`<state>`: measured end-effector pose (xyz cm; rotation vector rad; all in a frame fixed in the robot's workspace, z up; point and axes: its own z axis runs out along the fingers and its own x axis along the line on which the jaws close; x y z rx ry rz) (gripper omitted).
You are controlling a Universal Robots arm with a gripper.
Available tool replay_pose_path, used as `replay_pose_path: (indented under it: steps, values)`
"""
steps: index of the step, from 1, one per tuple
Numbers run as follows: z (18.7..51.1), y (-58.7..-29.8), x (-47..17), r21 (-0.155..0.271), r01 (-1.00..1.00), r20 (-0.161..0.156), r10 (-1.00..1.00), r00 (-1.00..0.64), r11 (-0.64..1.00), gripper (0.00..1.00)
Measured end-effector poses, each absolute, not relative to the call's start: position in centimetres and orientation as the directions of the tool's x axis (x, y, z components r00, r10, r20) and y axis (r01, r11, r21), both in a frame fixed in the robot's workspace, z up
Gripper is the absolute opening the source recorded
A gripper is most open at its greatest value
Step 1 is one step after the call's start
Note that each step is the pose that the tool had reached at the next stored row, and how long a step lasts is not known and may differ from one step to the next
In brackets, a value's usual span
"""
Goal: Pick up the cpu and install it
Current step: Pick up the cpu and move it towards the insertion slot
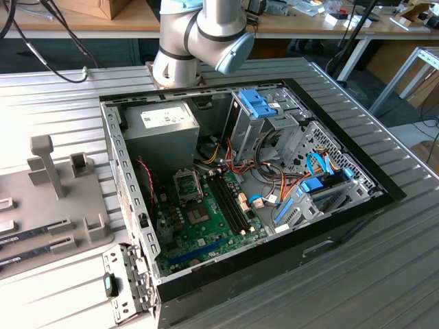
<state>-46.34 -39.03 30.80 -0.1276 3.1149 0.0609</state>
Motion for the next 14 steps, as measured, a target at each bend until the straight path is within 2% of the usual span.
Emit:
replay_pose_path:
  steps: [14]
  values:
    - [31.33,-39.03,-46.34,0.039,-0.082,-0.025,-0.081,-0.996,0.996,0.47]
